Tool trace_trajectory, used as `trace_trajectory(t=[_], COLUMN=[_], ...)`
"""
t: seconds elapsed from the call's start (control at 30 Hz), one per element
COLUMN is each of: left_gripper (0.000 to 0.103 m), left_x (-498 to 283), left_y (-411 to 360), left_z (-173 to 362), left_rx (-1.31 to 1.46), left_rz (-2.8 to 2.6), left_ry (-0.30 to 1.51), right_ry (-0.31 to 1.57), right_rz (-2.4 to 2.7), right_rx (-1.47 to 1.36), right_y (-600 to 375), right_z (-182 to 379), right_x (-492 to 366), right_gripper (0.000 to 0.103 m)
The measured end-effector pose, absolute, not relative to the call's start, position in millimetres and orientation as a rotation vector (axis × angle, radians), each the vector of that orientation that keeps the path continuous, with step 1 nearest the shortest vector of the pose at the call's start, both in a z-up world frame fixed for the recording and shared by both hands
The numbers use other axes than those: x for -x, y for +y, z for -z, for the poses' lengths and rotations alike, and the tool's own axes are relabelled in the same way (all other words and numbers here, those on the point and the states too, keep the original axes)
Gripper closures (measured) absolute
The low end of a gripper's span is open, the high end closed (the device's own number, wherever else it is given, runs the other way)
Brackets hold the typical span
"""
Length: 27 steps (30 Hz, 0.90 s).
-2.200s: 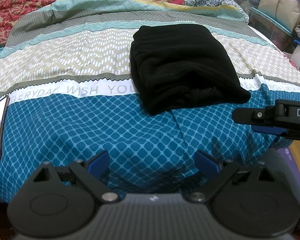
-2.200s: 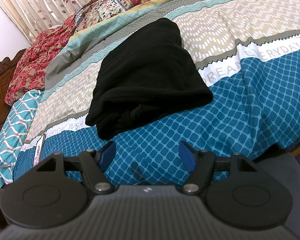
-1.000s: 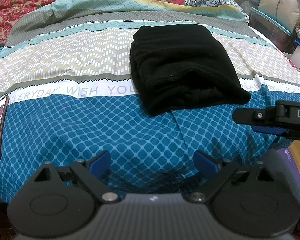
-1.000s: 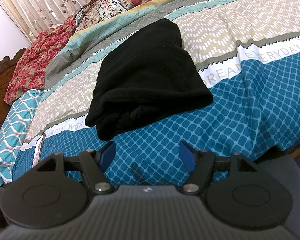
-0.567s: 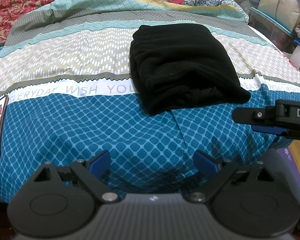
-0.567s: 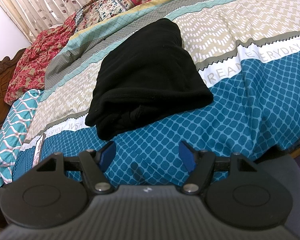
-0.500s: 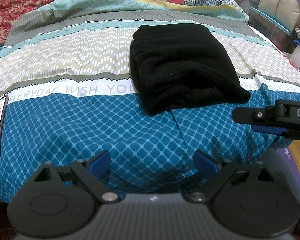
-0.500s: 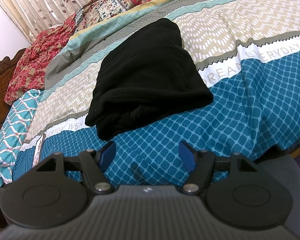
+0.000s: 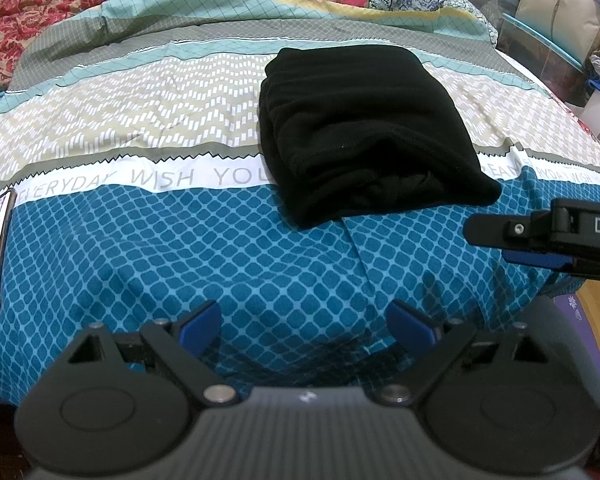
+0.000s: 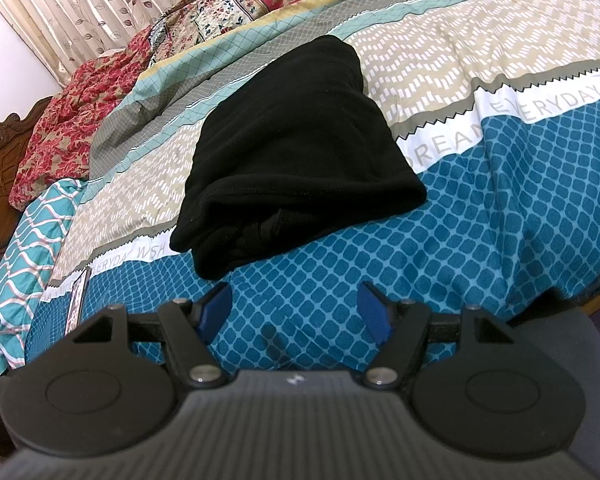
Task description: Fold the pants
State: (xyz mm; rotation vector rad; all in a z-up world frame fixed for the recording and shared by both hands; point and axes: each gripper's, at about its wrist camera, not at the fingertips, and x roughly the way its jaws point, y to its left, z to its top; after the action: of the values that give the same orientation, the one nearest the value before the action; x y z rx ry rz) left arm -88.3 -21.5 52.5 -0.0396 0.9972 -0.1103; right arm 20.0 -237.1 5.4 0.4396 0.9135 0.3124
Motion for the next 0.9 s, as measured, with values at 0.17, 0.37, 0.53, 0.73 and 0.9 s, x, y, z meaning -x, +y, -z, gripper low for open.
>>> trace_trajectory(t=[0.17, 0.37, 0.53, 0.73, 0.9], left_gripper=[0.01, 0.01, 0.01, 0.01, 0.01], left_x=[87.7, 88.2, 88.2, 89.4, 89.0], left_y=[-21.7, -21.7, -21.6, -22.7, -22.1], left_z=[-51.8, -51.4, -51.5, -50.1, -49.6], left_rx=[0.041, 0.041, 0.042, 0.043, 0.043], left_rz=[0.111, 0.111, 0.111, 0.112, 0.114], left_ry=[0.998, 0.998, 0.999, 1.001, 1.003], right_ry=[0.913, 0.912, 0.913, 0.913, 0.913], right_rz=[-0.313, -0.313, -0.313, -0.314, -0.314], right_rx=[-0.439, -0.439, -0.439, -0.439, -0.438], right_y=[-237.0, -237.1, -237.0, -236.7, -236.7], right_z=[-5.4, -5.6, -5.6, -5.6, -5.7], right_x=[-20.1, -20.1, -20.1, -20.1, -20.1], right_gripper=[0.032, 0.032, 0.032, 0.032, 0.032])
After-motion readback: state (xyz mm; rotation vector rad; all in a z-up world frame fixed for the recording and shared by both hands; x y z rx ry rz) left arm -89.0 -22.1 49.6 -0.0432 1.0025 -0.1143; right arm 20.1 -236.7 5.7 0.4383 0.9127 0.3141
